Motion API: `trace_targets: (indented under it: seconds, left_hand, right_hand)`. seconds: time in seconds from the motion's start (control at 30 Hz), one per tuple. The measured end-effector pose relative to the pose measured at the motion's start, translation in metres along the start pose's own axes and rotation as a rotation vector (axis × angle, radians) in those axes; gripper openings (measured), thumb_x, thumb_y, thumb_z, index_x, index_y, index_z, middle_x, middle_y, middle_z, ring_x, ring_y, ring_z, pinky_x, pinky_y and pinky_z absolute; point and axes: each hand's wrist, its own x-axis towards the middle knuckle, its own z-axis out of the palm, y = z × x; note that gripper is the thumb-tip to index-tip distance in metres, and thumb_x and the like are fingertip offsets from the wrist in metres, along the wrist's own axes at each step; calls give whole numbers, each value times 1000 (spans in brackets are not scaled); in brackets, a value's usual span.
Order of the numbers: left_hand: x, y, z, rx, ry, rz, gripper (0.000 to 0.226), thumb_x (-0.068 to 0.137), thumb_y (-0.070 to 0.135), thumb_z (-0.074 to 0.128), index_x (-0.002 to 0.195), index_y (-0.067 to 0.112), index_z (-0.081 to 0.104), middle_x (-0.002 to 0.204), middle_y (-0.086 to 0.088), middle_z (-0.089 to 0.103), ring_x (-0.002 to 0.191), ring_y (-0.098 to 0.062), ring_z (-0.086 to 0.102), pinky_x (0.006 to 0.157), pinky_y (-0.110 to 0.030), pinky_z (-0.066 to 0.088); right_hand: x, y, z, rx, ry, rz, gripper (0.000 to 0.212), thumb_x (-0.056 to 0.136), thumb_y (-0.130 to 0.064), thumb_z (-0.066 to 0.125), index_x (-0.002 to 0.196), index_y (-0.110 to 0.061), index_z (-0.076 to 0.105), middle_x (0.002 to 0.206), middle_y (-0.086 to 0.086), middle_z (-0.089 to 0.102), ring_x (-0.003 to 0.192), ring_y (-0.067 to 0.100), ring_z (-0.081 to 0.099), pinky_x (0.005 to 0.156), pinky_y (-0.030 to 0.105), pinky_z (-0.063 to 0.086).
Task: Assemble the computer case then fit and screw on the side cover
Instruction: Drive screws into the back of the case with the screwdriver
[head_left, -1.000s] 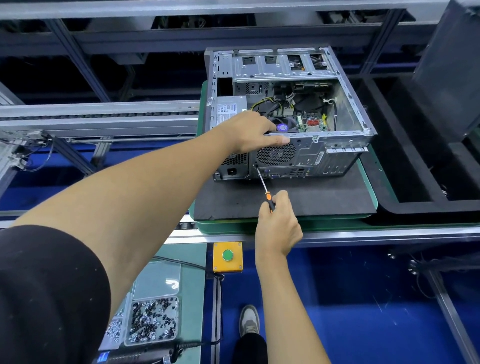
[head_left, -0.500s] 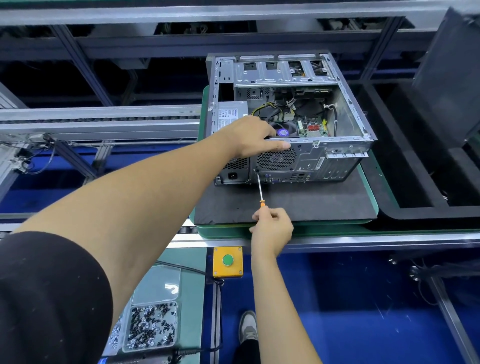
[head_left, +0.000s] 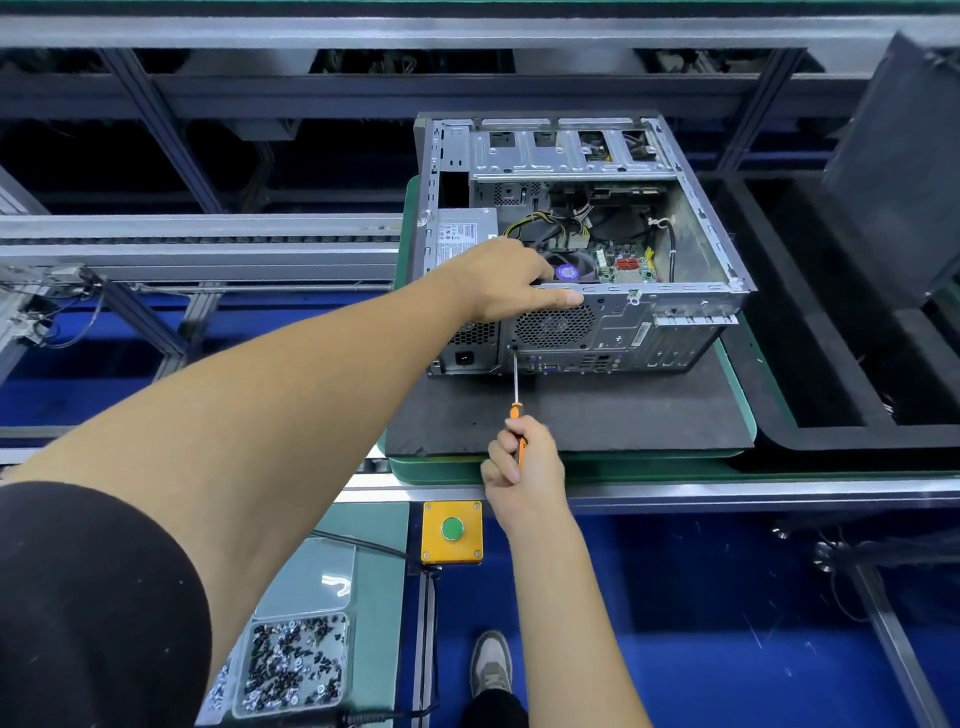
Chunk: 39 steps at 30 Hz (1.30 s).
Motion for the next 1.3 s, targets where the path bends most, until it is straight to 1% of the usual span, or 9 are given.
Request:
trace_targets:
  seconds: [0.17,0.3,0.53,0.6,0.73,0.83,1.0,1.13,1.3]
  left_hand:
    - [-1,1,0,-30,4,-1,68,94,75,36,66,14,39,60,-5,39,55,-21,35,55,-36,25]
    - [0,1,0,-15,1,-3,69,94,76,36,67,12,44,60,-6,43,55,-22,40,53,-36,26]
    - [1,0,0,-18,-1,-1,69,92,77,34,65,14,42,60,-6,43,55,-22,39,54,-36,26]
    - [1,-1,0,-16,-3,0,70,92,77,34,67,13,43,61,-6,43,56,-22,39,54,-37,26]
    - [0,-1,0,-15,-6,0,70,93,77,34,68,12,42,61,-6,42,56,-23,38,55,-37,27]
    - [1,0,0,-15,-8,2,69,94,76,35,67,13,43,62,-6,43,56,-22,39,54,-36,27]
    - [1,-1,0,-21,-11,-4,69,93,76,35,67,14,44,61,-6,44,56,-22,40,54,-36,27]
    - [1,-1,1,-10,-5,1,70,93,77,34,68,12,46,62,-6,45,57,-22,40,54,-36,27]
    - [1,-1,1,-13,-2,-1,71,91,79,32,67,13,44,61,-5,43,56,-22,39,54,-36,26]
  right_hand:
    - [-5,-4,1,-60,46,72,3,88,-10,62,85,-11,60,67,0,65,40,8,41,35,19,22]
    - [-7,0,3,-456,301,-346,4,86,-17,68,85,-14,70,72,-3,71,51,12,56,45,26,38]
    - [-4,2,-1,-1236,475,-903,31,91,-19,62,82,-23,33,71,-1,51,55,10,47,45,27,26]
    - [-1,3,-1,-1084,431,-799,30,89,-14,64,79,-18,35,68,1,53,50,7,44,44,27,26]
    - [-3,0,3,56,-13,34,16,90,-4,58,82,-11,48,68,5,56,39,7,38,32,21,24]
    - [-7,0,2,200,-60,188,4,93,-8,59,90,-11,57,72,1,63,44,4,46,31,15,25]
    - [-11,2,6,-353,274,-220,10,90,-22,61,87,-13,60,77,-1,78,53,15,71,46,25,36]
    - [-9,2,-1,-1134,571,-641,29,88,-48,59,83,-24,43,51,-7,57,50,16,55,51,26,30]
    - [-7,9,-3,-1387,460,-810,53,81,-34,70,98,-30,19,51,-13,41,40,5,37,43,22,20]
